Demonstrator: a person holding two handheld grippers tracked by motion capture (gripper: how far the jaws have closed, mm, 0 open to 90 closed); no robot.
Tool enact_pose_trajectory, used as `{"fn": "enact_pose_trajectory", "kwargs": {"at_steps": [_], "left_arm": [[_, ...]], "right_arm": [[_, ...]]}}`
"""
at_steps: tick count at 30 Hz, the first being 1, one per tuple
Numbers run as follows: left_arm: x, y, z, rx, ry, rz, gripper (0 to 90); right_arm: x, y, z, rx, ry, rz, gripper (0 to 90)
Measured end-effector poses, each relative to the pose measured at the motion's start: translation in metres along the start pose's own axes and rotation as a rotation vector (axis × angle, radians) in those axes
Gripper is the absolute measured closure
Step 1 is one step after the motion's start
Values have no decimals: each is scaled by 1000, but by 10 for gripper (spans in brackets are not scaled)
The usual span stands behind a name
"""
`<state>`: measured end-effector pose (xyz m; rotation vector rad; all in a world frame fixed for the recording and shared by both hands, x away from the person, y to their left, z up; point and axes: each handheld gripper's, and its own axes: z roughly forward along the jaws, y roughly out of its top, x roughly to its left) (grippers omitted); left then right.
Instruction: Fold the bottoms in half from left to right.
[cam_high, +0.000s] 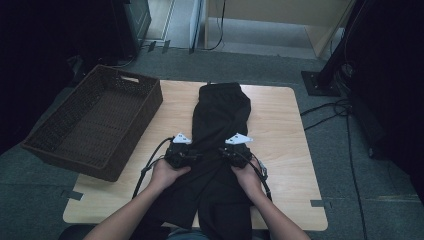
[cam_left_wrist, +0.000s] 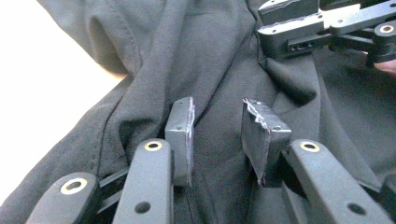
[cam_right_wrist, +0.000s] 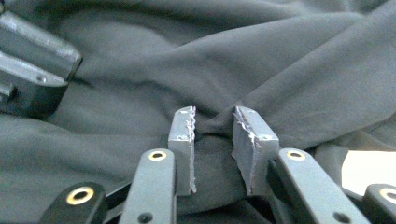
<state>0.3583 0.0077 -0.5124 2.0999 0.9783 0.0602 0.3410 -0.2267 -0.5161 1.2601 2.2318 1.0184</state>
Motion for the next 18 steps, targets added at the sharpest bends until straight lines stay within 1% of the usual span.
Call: {"fn": "enact_pose_trajectory", "kwargs": {"at_steps": [1, 2, 3, 5, 7, 8, 9, 11, 12, 13, 15, 16, 17, 18], "left_arm": [[3, 4, 2, 1, 2, -8, 643], [7, 8, 5, 4, 10, -14, 643], [10, 13, 7, 3, 19, -16, 643], [16, 21, 13, 2, 35, -19, 636], [25, 30, 18, 1, 49, -16, 630], [29, 35, 21, -1, 55, -22, 630], [33, 39, 24, -3, 54, -31, 630], [43, 48, 29, -9, 58, -45, 630], [46, 53, 32, -14, 65, -57, 629], [50, 57, 34, -13, 68, -65, 624], [56, 62, 37, -17, 69, -76, 603], [58, 64, 38, -20, 69, -77, 597], [58, 65, 36, -17, 66, -74, 594], [57, 66, 33, -14, 58, -77, 587]], "right_arm": [[-4, 1, 3, -15, 4, 14, 700], [-8, 4, 7, -19, 7, 18, 701], [-12, 8, 11, -17, 8, 18, 702], [-19, 17, 21, -17, 5, 38, 702], [-27, 28, 32, -20, 14, 64, 703], [-32, 33, 38, -21, 17, 78, 709], [-36, 39, 44, -20, 15, 92, 716], [-43, 50, 54, -14, -5, 112, 730], [-46, 55, 59, -11, -15, 115, 729], [-48, 59, 64, -6, -25, 108, 713], [-49, 67, 73, -19, -40, 90, 647], [-50, 69, 75, -15, -44, 71, 639], [-51, 72, 76, -13, -40, 71, 643], [-51, 74, 75, -14, -39, 82, 661]]}}
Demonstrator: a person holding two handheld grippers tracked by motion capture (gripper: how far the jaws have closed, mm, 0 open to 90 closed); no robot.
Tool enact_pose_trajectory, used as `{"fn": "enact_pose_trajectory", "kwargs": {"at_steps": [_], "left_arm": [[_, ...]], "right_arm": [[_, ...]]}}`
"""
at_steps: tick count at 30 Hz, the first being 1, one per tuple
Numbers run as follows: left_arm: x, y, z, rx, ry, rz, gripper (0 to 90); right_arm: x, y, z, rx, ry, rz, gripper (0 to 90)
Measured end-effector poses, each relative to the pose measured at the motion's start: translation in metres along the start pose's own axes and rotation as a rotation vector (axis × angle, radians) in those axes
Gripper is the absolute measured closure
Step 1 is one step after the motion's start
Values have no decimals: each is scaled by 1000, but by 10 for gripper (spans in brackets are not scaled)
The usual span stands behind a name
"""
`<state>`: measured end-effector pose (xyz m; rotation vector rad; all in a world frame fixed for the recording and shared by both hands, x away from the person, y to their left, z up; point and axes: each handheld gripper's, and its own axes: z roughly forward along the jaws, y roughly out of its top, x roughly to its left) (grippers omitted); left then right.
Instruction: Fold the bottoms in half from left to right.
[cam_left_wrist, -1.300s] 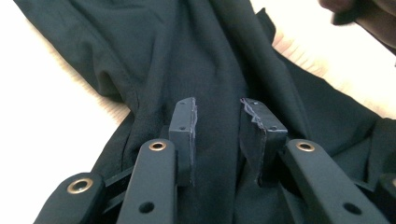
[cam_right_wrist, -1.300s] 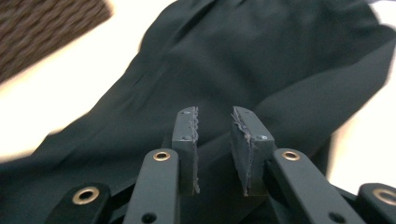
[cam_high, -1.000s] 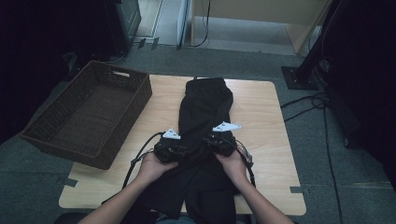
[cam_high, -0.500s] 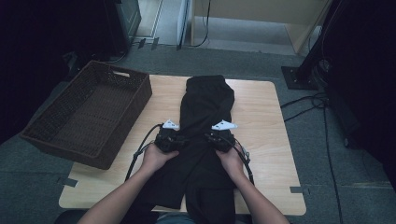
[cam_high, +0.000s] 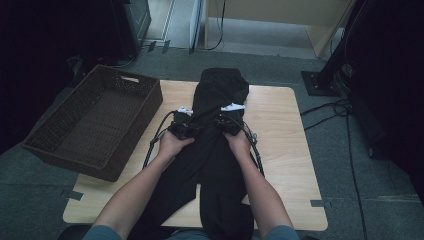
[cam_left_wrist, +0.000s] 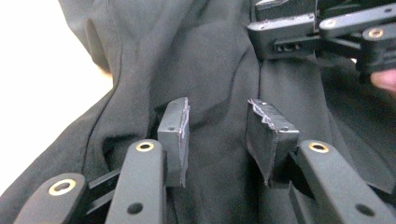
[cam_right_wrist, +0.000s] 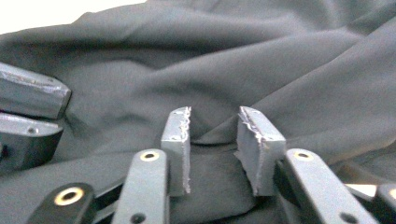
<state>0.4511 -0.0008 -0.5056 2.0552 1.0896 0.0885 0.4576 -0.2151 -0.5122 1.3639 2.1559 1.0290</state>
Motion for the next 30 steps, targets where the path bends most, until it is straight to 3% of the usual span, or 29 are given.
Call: {"fn": "enact_pose_trajectory", "kwargs": {"at_steps": [2, 4, 6, 14, 19, 24, 27, 30], "left_arm": [[-5, -2, -10, -15, -32, 10, 579], [-12, -6, -22, -10, -35, 49, 574], [-17, -12, -35, -20, -47, 71, 570], [-36, -50, -71, -29, -78, 108, 546], [-45, -73, -67, 18, -90, 129, 546], [-49, -78, -53, 51, -79, 131, 548], [-52, -78, -48, 30, -55, 169, 590], [-51, -75, -42, -1, -53, 153, 599]], "right_arm": [[2, 3, -9, -4, 5, 20, 687], [7, 2, -24, -54, 13, 26, 693], [12, -3, -40, -71, 29, 20, 692], [43, -53, -87, -56, 81, -54, 632], [56, -80, -98, -21, 82, -83, 590], [58, -89, -95, 33, 70, -77, 580], [58, -91, -93, 37, 50, -98, 560], [55, -90, -90, 20, 49, -85, 594]]}}
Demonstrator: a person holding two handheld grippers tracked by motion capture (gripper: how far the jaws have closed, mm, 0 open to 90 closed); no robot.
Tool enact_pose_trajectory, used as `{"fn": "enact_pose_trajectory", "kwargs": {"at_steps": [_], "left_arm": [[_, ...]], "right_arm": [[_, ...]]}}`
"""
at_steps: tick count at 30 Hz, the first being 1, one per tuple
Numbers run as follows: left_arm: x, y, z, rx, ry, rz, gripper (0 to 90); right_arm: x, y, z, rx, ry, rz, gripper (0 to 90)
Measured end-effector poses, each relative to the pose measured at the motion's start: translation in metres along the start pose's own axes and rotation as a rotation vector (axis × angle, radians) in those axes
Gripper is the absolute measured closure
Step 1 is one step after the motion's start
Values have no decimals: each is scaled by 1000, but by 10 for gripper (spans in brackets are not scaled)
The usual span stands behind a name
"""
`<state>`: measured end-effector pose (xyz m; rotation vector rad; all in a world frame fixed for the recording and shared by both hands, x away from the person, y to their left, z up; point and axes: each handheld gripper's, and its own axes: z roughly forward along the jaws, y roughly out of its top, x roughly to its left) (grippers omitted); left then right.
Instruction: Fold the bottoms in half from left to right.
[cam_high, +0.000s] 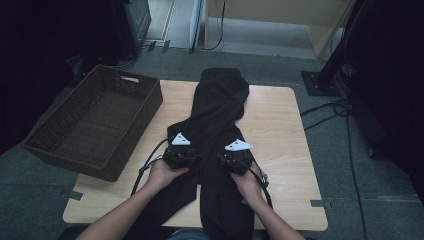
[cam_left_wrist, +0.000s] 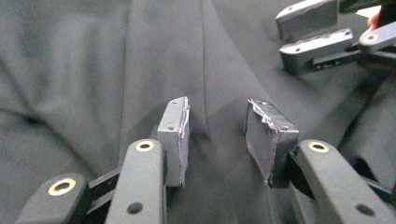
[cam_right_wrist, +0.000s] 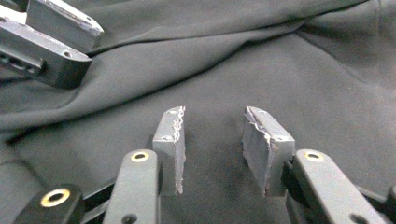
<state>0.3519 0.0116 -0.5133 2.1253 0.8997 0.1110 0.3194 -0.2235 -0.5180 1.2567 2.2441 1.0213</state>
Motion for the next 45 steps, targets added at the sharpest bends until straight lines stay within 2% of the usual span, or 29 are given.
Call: {"fn": "enact_pose_trajectory", "kwargs": {"at_steps": [3, 6, 9, 15, 19, 22, 25, 27, 31, 34, 36, 38, 40, 42, 45], "left_arm": [[6, 7, 8, -16, 16, -8, 635], [15, 18, 18, -30, 11, -52, 642], [21, 28, 28, -41, 33, -58, 657], [33, 49, 44, -33, 42, -76, 665], [42, 65, 56, -23, 65, -84, 659], [54, 76, 62, -17, 75, -119, 637], [62, 83, 59, 19, 45, -172, 584], [62, 81, 51, 20, 28, -155, 578], [57, 67, 22, -12, 9, -120, 558], [52, 53, 4, -14, 5, -112, 546], [48, 40, -5, -5, -1, -97, 542], [43, 28, -8, 4, 2, -94, 529], [40, 19, -11, 4, -1, -100, 522], [39, 14, -12, 0, 10, -97, 509], [38, 10, -8, 24, 14, -93, 498]], "right_arm": [[-8, 5, 7, -15, -10, 14, 618], [-17, 13, 18, -30, -15, 18, 629], [-25, 24, 30, -35, -25, 37, 643], [-38, 42, 50, -41, -58, 66, 647], [-52, 55, 63, -41, -77, 81, 647], [-64, 65, 74, -41, -98, 101, 639], [-71, 71, 80, -39, -91, 116, 599], [-70, 71, 79, -35, -82, 140, 591], [-64, 67, 68, 0, -79, 110, 597], [-60, 59, 51, -34, -61, 117, 609], [-55, 52, 42, -38, -47, 126, 609], [-48, 44, 37, -22, -27, 114, 607], [-41, 36, 35, 8, -27, 92, 597], [-35, 31, 33, -6, -46, 50, 600], [-31, 27, 31, -19, -49, 52, 608]]}}
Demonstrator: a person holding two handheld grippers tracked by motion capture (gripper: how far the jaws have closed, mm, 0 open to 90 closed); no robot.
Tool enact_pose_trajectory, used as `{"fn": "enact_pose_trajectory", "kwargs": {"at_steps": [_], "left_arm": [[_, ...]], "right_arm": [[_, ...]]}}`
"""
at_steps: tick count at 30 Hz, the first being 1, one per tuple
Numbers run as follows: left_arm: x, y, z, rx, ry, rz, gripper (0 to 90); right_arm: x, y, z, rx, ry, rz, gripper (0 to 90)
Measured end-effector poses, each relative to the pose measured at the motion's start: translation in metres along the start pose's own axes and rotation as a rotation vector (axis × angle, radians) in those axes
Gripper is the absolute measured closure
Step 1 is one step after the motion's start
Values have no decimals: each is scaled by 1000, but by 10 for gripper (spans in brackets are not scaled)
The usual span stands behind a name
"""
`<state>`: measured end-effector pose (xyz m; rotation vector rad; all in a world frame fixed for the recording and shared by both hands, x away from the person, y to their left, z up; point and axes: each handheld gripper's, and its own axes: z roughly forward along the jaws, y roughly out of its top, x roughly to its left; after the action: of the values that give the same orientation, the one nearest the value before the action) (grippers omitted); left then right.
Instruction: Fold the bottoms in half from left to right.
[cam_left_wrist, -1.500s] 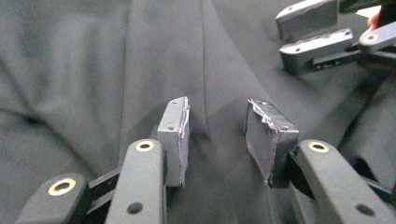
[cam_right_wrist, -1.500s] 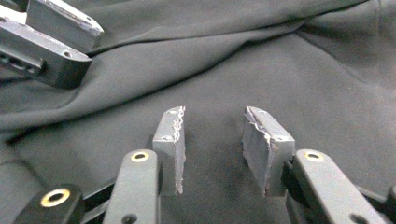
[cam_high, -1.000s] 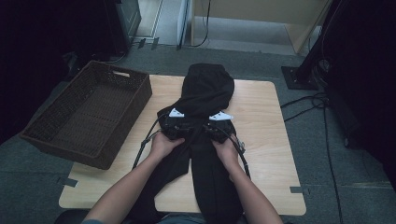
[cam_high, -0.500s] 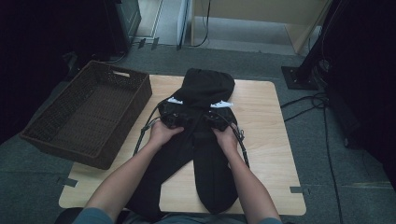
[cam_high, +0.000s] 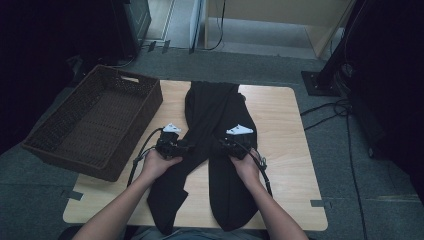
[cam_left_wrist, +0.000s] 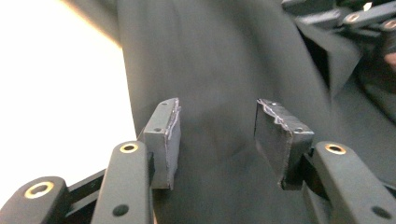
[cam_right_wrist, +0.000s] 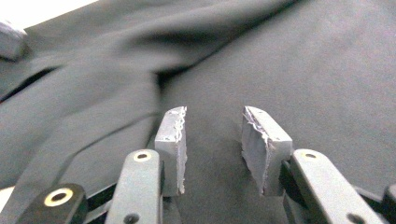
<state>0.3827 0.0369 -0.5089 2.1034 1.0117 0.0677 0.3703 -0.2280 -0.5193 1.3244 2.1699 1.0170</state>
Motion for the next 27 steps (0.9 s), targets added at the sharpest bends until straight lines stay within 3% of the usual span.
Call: {"fn": "enact_pose_trajectory", "kwargs": {"at_steps": [9, 18, 21, 24, 27], "left_arm": [[3, -1, -14, -48, 5, -13, 474], [13, -8, -12, -14, 16, -44, 450], [10, -8, -10, -9, -13, -44, 509], [6, -8, -6, 6, -41, -29, 646], [2, -8, 0, 33, -92, -33, 831]], "right_arm": [[20, -13, -14, 7, 49, -42, 546], [37, -30, -30, -11, 62, -62, 554], [44, -35, -35, -13, 77, -57, 561], [54, -40, -41, -14, 103, -53, 569], [65, -44, -44, -17, 118, -77, 566]]}}
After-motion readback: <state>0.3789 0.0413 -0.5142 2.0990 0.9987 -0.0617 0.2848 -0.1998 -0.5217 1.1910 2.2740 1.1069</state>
